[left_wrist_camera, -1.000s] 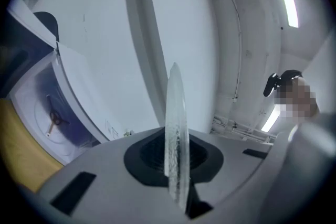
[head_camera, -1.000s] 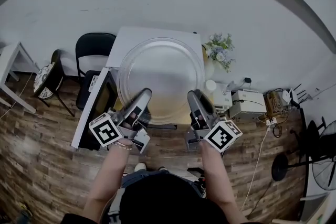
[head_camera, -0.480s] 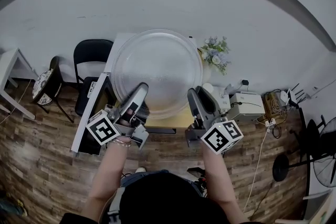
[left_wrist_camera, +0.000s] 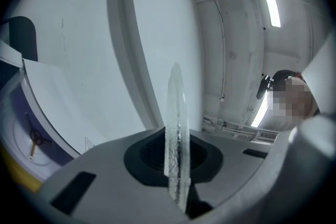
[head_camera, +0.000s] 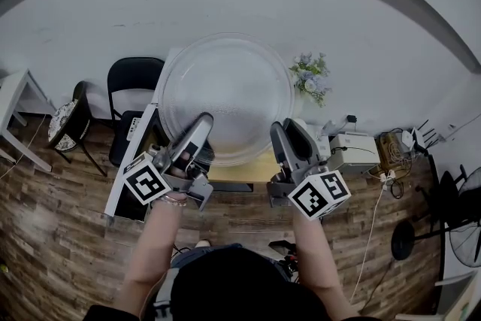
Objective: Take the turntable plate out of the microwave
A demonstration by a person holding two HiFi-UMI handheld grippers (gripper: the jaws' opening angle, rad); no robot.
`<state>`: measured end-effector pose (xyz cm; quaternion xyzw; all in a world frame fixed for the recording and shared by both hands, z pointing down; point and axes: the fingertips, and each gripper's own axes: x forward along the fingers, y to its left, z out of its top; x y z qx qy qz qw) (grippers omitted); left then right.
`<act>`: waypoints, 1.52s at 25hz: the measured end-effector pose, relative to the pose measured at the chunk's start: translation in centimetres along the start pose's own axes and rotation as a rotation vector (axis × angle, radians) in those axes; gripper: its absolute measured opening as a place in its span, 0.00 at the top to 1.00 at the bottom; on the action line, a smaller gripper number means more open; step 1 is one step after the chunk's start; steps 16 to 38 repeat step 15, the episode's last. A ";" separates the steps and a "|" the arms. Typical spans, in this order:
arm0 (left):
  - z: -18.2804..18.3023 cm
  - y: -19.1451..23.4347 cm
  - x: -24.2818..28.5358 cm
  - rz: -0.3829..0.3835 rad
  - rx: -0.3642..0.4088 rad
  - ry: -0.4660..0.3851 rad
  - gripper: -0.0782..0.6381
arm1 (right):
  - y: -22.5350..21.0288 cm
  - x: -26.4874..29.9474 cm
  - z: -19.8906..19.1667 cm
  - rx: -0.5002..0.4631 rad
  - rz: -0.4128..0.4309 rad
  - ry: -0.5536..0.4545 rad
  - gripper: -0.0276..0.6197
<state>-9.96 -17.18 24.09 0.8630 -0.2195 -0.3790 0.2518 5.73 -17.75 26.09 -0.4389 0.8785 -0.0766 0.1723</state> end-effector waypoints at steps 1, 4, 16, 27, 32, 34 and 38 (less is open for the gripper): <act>0.1 0.0 0.0 -0.002 -0.004 -0.002 0.85 | 0.1 0.0 0.1 -0.009 -0.002 -0.001 0.76; 0.1 -0.2 -0.2 -0.009 -0.008 -0.005 0.85 | 0.4 -0.1 0.2 -0.040 -0.011 0.005 0.75; 0.3 -0.8 -0.1 -0.015 0.000 0.010 0.85 | 0.7 -0.4 0.4 -0.054 -0.032 0.008 0.75; 0.3 -0.8 -0.1 -0.015 0.000 0.010 0.85 | 0.7 -0.4 0.4 -0.054 -0.032 0.008 0.75; 0.3 -0.8 -0.1 -0.015 0.000 0.010 0.85 | 0.7 -0.4 0.4 -0.054 -0.032 0.008 0.75; 0.3 -0.8 -0.1 -0.015 0.000 0.010 0.85 | 0.7 -0.4 0.4 -0.054 -0.032 0.008 0.75; 0.3 -0.8 -0.1 -0.015 0.000 0.010 0.85 | 0.7 -0.4 0.4 -0.054 -0.032 0.008 0.75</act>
